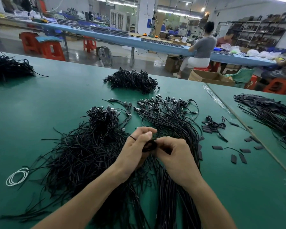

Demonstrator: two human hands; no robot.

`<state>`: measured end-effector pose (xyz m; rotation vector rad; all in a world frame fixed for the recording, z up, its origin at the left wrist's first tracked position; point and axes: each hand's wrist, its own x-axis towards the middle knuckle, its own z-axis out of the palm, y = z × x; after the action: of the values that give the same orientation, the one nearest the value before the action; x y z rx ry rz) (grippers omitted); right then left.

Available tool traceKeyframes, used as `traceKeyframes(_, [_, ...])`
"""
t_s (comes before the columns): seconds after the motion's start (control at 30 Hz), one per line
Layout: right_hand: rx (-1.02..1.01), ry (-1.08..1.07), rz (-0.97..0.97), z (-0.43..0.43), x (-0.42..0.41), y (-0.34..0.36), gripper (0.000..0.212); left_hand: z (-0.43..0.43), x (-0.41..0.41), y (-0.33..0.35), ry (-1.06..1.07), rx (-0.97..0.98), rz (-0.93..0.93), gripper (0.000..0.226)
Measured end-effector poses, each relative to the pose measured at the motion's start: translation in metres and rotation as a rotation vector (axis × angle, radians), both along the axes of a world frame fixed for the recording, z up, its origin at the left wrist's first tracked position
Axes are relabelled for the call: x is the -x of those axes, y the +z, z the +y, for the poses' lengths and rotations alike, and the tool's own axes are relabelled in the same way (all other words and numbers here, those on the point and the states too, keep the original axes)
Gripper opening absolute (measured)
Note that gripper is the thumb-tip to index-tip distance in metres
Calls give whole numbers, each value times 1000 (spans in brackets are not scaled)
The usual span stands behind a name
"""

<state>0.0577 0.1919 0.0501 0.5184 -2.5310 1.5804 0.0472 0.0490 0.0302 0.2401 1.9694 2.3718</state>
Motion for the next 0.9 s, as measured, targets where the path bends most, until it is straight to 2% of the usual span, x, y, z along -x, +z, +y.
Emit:
traceKeyframes(0.13, [-16, 68, -22, -2, -5, 8, 26, -2, -2, 0, 31, -16, 7, 51])
traceKeyframes(0.3, [25, -148, 57, -7, -9, 6, 29, -2, 0, -3, 63, -61, -22, 58])
traceKeyframes(0.47, [52, -138, 96, -16, -14, 2, 28, -1, 3, -3, 92, -76, -19, 65])
traceKeyframes(0.53, [-66, -113, 176, -18, -17, 2, 28, 1, 4, -3, 153, -62, -50, 68])
traceKeyframes(0.63, [-445, -38, 446, -20, -22, 7, 21, 2, 4, -5, 184, -21, -63, 68])
traceKeyframes(0.73, [-747, 66, 626, -19, -23, 15, 31, 0, 4, -9, -5, 42, -89, 65])
traceKeyframes(0.83, [-844, 160, 652, -15, -20, 24, 31, -7, 2, -9, -251, 63, -344, 38])
traceKeyframes(0.9, [-805, 212, 624, -13, -17, 29, 25, -11, 2, -7, -371, 34, -490, 41])
